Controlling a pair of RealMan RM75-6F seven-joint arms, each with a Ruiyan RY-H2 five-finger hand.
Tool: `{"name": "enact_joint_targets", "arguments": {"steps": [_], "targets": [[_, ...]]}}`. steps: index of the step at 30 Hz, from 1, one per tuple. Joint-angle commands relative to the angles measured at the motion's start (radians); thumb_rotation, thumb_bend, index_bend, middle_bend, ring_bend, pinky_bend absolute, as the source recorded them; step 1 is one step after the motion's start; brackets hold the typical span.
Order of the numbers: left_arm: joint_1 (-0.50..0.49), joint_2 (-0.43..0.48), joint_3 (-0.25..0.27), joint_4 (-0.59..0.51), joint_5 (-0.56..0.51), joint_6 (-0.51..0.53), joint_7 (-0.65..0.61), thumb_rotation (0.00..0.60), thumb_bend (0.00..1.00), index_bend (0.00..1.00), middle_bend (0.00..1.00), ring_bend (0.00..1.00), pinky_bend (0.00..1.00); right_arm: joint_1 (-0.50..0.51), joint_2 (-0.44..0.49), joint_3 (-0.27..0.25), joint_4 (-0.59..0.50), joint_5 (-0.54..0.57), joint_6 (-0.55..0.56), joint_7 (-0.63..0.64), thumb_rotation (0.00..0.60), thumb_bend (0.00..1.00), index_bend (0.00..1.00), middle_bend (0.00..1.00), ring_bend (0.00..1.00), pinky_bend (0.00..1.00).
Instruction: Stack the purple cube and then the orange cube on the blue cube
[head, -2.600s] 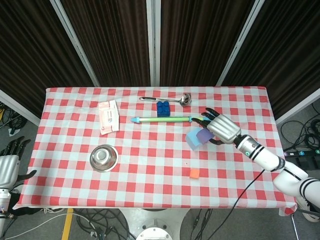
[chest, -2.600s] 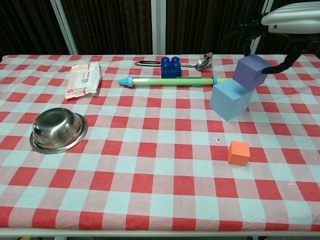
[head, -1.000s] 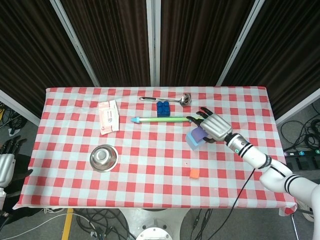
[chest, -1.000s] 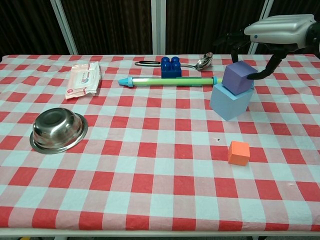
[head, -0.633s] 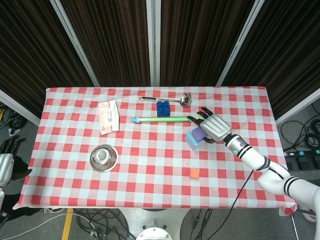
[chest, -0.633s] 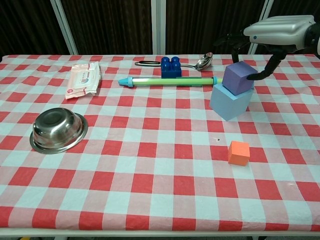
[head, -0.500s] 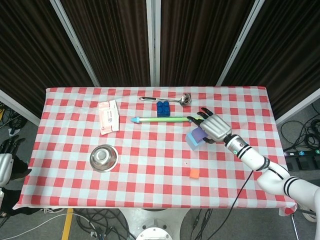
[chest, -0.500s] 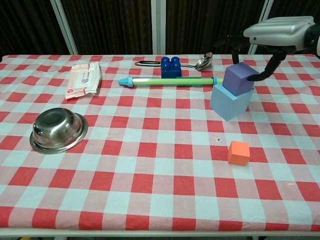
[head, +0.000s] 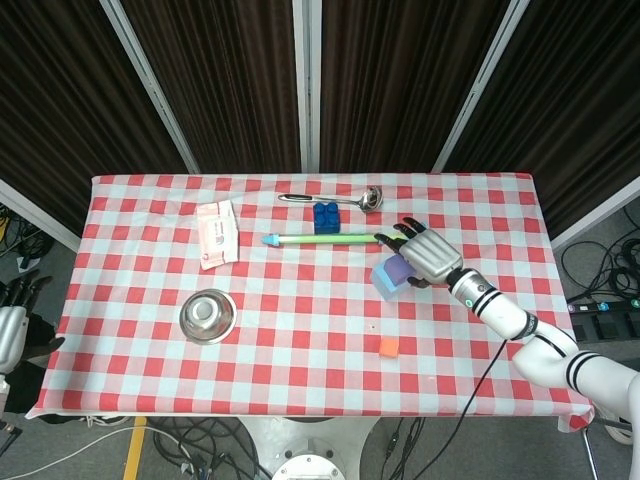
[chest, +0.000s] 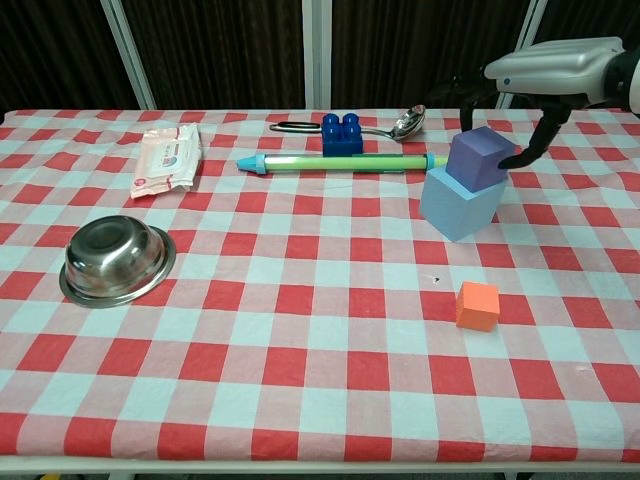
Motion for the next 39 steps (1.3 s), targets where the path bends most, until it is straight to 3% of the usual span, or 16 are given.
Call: {"name": "enact_joint_targets", "arguments": {"steps": [1, 5, 11, 17, 20, 27, 34, 39], "targets": [[0.0, 0.001, -0.001, -0.002, 0.001, 0.002, 0.0, 0.6, 0.08, 0.22, 0.19, 0.12, 0.28, 0.004, 0.004, -0.002, -0.007, -0.007, -0.001, 0.005, 0.6, 0.08, 0.0, 0.24, 0.01, 0.0], [0.002, 0.003, 0.001, -0.006, 0.004, 0.007, -0.001, 0.6, 0.08, 0.22, 0.19, 0.12, 0.28, 0.004, 0.016, 0.001, -0.025, -0.02, 0.02, 0.011, 0.6, 0.07, 0.0, 0.18, 0.0, 0.0], [0.004, 0.01, -0.002, -0.022, 0.009, 0.02, 0.005, 0.6, 0.08, 0.22, 0.19, 0.12, 0.28, -0.013, 0.087, 0.0, -0.131, -0.097, 0.142, -0.026, 0.6, 0.07, 0.0, 0.17, 0.0, 0.0], [0.01, 0.012, -0.006, -0.038, -0.003, 0.03, 0.021, 0.6, 0.08, 0.22, 0.19, 0.12, 0.28, -0.061, 0.163, -0.049, -0.288, -0.185, 0.237, -0.099, 0.6, 0.07, 0.0, 0.27, 0.01, 0.0], [0.013, 0.011, -0.005, -0.036, -0.009, 0.028, 0.025, 0.6, 0.08, 0.22, 0.19, 0.12, 0.28, -0.113, 0.19, -0.074, -0.364, -0.182, 0.265, -0.185, 0.6, 0.08, 0.0, 0.34, 0.1, 0.05], [0.011, 0.003, -0.007, -0.032, -0.014, 0.024, 0.028, 0.6, 0.08, 0.22, 0.19, 0.12, 0.28, -0.226, 0.161, -0.103, -0.469, -0.107, 0.29, -0.368, 0.6, 0.11, 0.0, 0.4, 0.2, 0.18], [0.015, -0.001, -0.002, -0.023, -0.013, 0.023, 0.024, 0.6, 0.08, 0.22, 0.19, 0.12, 0.28, -0.257, 0.103, -0.126, -0.452, -0.096, 0.256, -0.381, 0.6, 0.12, 0.0, 0.41, 0.2, 0.18], [0.018, -0.004, -0.001, -0.008, -0.016, 0.016, 0.004, 0.6, 0.08, 0.22, 0.19, 0.12, 0.28, -0.304, 0.046, -0.127, -0.433, -0.091, 0.29, -0.432, 0.6, 0.12, 0.0, 0.42, 0.2, 0.17]]}}
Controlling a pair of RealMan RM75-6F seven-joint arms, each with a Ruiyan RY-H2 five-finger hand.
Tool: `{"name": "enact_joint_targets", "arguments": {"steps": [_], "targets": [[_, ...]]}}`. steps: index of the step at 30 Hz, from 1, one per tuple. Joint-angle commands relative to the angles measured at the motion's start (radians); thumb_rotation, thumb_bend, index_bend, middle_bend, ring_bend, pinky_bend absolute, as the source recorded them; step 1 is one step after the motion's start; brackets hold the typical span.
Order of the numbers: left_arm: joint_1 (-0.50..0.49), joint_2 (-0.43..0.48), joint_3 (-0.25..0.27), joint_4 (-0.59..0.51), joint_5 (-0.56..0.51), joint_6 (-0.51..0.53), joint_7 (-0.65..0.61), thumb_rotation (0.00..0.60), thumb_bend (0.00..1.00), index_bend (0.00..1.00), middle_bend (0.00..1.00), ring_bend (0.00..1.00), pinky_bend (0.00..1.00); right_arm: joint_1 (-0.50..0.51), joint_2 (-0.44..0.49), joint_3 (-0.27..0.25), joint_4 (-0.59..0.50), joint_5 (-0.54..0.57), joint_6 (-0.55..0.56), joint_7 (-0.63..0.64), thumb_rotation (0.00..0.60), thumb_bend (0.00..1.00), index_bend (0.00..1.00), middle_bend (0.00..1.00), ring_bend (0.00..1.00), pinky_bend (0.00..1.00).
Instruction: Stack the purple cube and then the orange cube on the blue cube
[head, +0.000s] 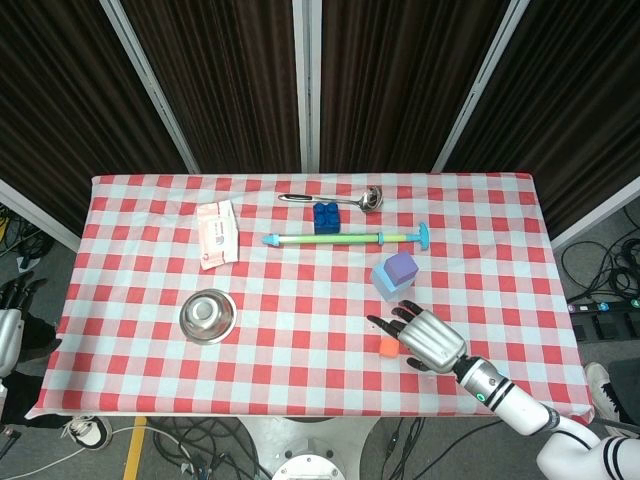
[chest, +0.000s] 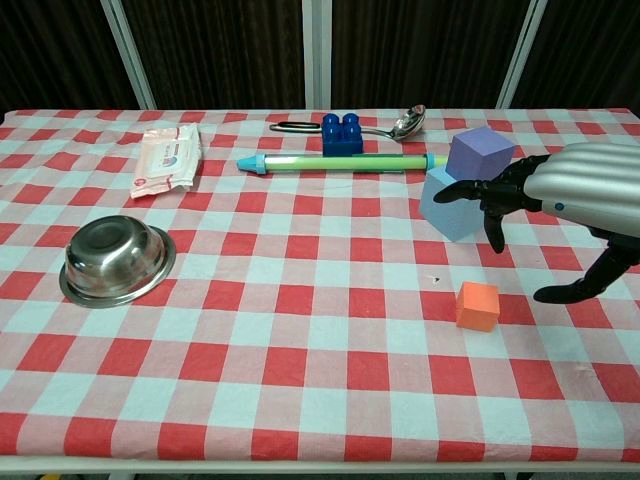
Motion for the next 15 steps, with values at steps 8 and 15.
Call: {"name": "enact_joint_targets", "arguments": {"steps": [8, 15], "targets": [[-0.003, -0.008, 0.001, 0.027, 0.008, -0.009, -0.041, 0.6, 0.08, 0.22, 0.19, 0.12, 0.28, -0.117, -0.12, 0.02, 0.022, 0.057, 0.1, -0.155, 0.6, 0.12, 0.0, 0.44, 0.2, 0.14], [-0.002, -0.015, 0.003, 0.058, 0.008, -0.02, -0.073, 0.6, 0.08, 0.22, 0.19, 0.12, 0.28, -0.189, -0.193, 0.049, 0.007, 0.162, 0.138, -0.266, 0.6, 0.12, 0.0, 0.44, 0.2, 0.14]]}}
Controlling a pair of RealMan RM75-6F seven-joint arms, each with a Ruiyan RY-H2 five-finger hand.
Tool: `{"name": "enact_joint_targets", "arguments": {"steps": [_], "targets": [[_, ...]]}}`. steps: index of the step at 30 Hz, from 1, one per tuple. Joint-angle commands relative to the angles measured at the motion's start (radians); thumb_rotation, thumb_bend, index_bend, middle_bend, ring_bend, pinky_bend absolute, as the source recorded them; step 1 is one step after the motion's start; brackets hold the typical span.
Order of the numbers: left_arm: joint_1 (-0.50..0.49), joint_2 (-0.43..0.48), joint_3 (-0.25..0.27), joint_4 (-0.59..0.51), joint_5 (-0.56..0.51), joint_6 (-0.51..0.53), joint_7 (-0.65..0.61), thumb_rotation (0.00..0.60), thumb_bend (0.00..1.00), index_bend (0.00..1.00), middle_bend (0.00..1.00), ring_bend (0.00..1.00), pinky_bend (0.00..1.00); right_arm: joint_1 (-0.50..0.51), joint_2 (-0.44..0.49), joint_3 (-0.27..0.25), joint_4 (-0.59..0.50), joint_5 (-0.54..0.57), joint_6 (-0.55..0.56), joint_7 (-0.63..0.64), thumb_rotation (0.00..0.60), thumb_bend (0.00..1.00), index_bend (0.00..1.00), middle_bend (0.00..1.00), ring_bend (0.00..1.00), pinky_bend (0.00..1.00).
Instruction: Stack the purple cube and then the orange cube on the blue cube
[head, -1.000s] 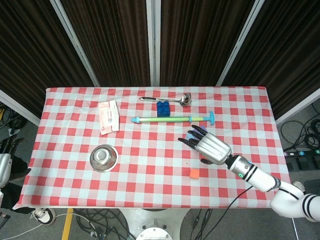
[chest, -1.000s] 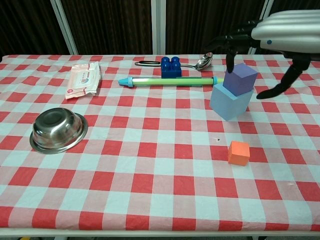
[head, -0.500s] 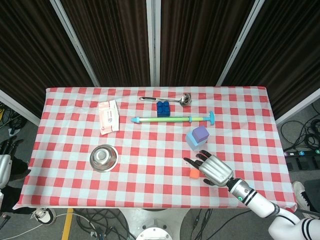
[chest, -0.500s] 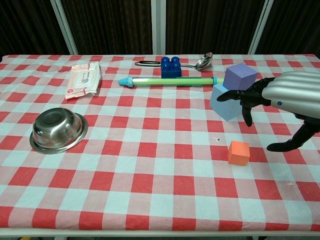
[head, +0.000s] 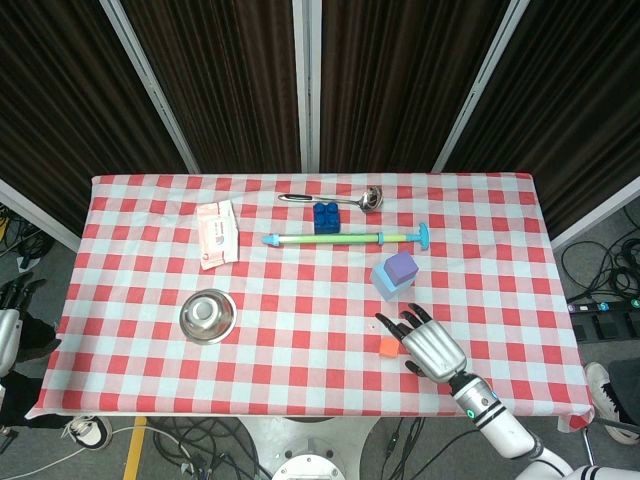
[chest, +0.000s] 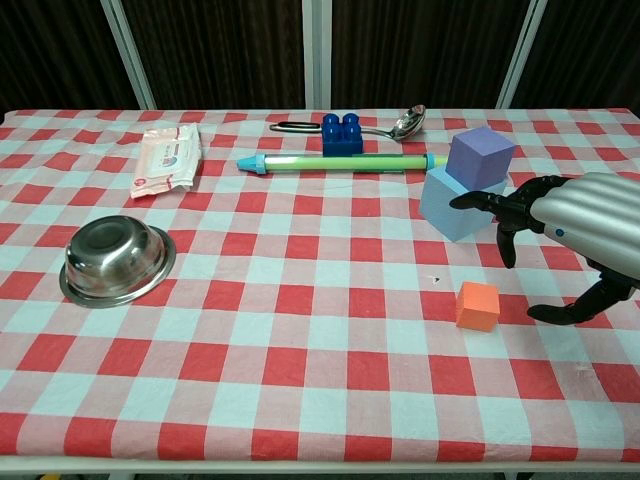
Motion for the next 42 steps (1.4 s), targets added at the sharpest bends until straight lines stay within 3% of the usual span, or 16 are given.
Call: {"name": "enact_joint_targets", "arguments": {"steps": [1, 18, 42], "targets": [[0.0, -0.002, 0.002, 0.011, 0.002, -0.004, -0.012, 0.6, 0.08, 0.22, 0.19, 0.12, 0.28, -0.035, -0.041, 0.02, -0.002, 0.042, 0.024, -0.051, 0.6, 0.12, 0.0, 0.44, 0.2, 0.13], [0.006, 0.001, 0.003, 0.072, 0.003, -0.016, -0.091, 0.6, 0.08, 0.22, 0.19, 0.12, 0.28, -0.087, -0.213, 0.078, 0.035, 0.171, 0.047, -0.173, 0.6, 0.12, 0.0, 0.44, 0.2, 0.12], [0.008, 0.003, 0.001, 0.107, 0.011, -0.018, -0.136, 0.6, 0.08, 0.22, 0.19, 0.12, 0.28, -0.065, -0.27, 0.114, 0.068, 0.23, -0.003, -0.201, 0.6, 0.12, 0.0, 0.47, 0.23, 0.12]]}}
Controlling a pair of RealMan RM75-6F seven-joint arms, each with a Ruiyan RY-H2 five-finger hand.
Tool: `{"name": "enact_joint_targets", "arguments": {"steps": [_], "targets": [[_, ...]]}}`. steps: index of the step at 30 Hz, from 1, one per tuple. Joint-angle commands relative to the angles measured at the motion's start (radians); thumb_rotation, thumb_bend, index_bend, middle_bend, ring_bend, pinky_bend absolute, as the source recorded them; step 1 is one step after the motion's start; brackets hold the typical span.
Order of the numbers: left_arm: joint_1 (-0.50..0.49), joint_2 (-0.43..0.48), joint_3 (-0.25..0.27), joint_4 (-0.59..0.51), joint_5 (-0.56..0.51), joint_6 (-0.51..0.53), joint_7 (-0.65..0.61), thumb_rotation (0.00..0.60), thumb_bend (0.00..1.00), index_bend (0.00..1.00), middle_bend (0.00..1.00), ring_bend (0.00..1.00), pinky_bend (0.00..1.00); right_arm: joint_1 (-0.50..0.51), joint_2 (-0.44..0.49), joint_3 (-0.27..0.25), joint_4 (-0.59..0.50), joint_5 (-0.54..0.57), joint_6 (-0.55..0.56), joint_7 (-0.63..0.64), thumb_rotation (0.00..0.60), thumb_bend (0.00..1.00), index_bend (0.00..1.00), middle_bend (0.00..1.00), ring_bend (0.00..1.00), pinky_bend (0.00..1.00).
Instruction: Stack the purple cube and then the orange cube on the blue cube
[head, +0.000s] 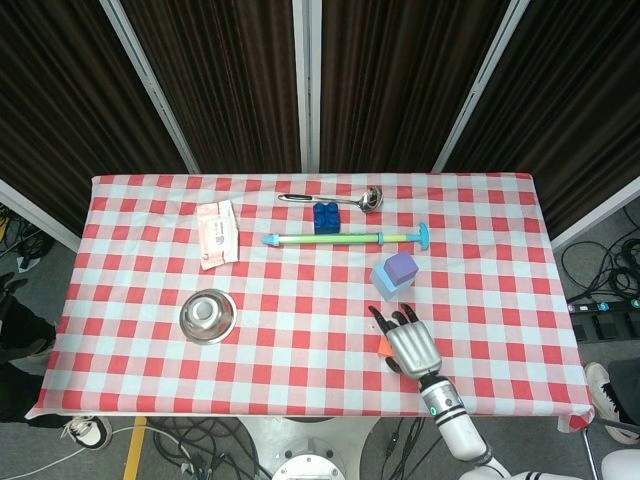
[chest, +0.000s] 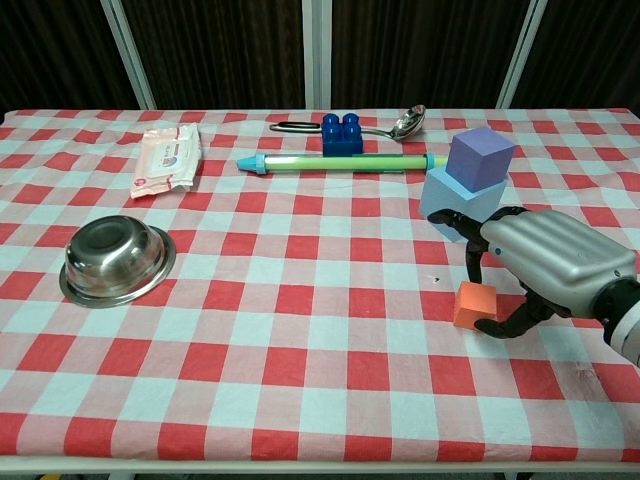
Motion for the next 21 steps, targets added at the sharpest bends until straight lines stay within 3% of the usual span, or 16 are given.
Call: {"name": "enact_joint_targets", "arguments": {"steps": [1, 13, 21], "targets": [[-0.001, -0.001, 0.0, 0.002, 0.0, -0.002, -0.002, 0.6, 0.08, 0.22, 0.19, 0.12, 0.28, 0.001, -0.001, 0.002, -0.001, 0.0, 0.0, 0.001, 0.6, 0.12, 0.0, 0.47, 0.23, 0.12], [-0.004, -0.003, 0.0, 0.009, 0.0, -0.01, -0.007, 0.6, 0.08, 0.22, 0.19, 0.12, 0.28, 0.005, -0.004, 0.004, 0.008, -0.004, 0.006, 0.002, 0.6, 0.2, 0.0, 0.51, 0.27, 0.12], [-0.007, 0.004, 0.0, -0.009, 0.008, -0.006, 0.0, 0.6, 0.08, 0.22, 0.19, 0.12, 0.28, 0.001, 0.097, -0.009, -0.09, -0.101, 0.056, 0.043, 0.6, 0.21, 0.0, 0.52, 0.27, 0.12]]}}
